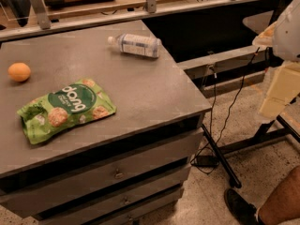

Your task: Pick blue plastic bottle

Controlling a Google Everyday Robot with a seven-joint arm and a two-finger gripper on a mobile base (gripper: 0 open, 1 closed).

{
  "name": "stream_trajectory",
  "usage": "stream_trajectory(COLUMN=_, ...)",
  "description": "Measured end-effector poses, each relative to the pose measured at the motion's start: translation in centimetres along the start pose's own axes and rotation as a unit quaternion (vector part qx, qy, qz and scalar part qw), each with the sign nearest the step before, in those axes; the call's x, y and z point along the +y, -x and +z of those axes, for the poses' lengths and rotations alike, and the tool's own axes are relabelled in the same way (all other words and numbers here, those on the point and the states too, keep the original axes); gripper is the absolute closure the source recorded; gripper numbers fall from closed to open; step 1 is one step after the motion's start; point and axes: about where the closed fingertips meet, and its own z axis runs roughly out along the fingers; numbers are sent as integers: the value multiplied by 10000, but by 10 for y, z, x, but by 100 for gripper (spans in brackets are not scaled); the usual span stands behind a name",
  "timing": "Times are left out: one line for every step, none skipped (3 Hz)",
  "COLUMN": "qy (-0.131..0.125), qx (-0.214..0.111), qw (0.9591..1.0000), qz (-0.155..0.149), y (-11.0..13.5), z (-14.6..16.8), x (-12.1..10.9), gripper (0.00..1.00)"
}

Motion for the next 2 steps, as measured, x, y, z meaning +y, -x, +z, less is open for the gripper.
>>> stream_trajectory(qy=0, qx=-1, qw=10000, qz=0, y=0, z=0, x=0, gripper=0)
stream_trajectory(qy=-92, qx=-377, qw=9992, qz=-97, y=18, z=10, x=-22, gripper=0)
